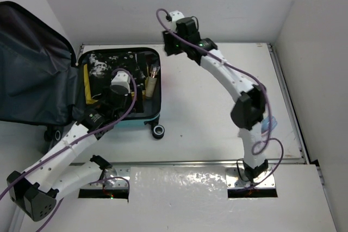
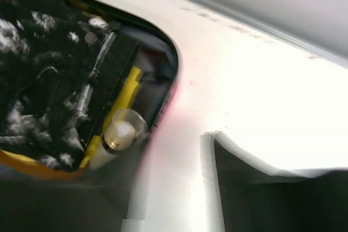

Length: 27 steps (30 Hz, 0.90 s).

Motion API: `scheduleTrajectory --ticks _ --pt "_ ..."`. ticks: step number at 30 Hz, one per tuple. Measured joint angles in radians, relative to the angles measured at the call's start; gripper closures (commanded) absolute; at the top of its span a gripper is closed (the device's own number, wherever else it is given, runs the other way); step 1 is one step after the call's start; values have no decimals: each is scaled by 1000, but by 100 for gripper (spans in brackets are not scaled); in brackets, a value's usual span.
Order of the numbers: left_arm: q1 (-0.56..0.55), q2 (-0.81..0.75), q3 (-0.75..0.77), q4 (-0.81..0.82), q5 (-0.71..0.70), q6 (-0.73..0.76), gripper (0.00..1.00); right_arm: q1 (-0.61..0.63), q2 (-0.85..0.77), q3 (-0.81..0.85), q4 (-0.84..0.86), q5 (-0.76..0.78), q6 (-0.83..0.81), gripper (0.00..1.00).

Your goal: Pack the luggage

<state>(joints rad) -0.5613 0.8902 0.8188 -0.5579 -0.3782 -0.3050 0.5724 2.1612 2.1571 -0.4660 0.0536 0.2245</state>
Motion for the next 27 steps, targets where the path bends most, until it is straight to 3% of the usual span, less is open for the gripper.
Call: scheduleTrajectory --ticks 2,4,8,9,10,12,13,17,18,20,21,24,27 --pt "0 60 42 -28 -2 -17 1 -4 -143 -159 26 37 -5 93" --pt "-1 181 149 -46 -2 -29 6 -5 -314 -384 82 78 -3 99" --pt "-6 459 368 4 -10 -38 26 -27 -634 -793 130 141 11 100" --pt "-7 518 408 14 -12 -33 36 -48 -707 -888 143 151 16 100" --pt "-8 579 453 16 -14 -27 59 -75 -774 -980 151 156 24 100" --pt "-6 700 547 8 -29 -8 63 -135 -896 -1139 150 171 38 100" --pt "-1 764 599 9 -32 3 72 -162 -944 -1201 136 179 42 100" --pt "35 1001 794 0 -24 21 82 -194 -1093 -1352 99 186 63 100" --pt "48 1044 829 -7 -23 25 82 -196 -1124 -1370 91 187 64 97" --pt "73 1114 887 -24 -18 20 80 -197 -1173 -1380 62 204 73 57" --pt "75 1117 898 -25 -19 18 73 -198 -1190 -1379 53 221 78 41" --pt "79 1044 838 -4 -16 7 58 -207 -1209 -1367 -4 283 72 29" --pt "63 886 712 -2 8 -15 52 -230 -1197 -1362 -76 323 72 28"
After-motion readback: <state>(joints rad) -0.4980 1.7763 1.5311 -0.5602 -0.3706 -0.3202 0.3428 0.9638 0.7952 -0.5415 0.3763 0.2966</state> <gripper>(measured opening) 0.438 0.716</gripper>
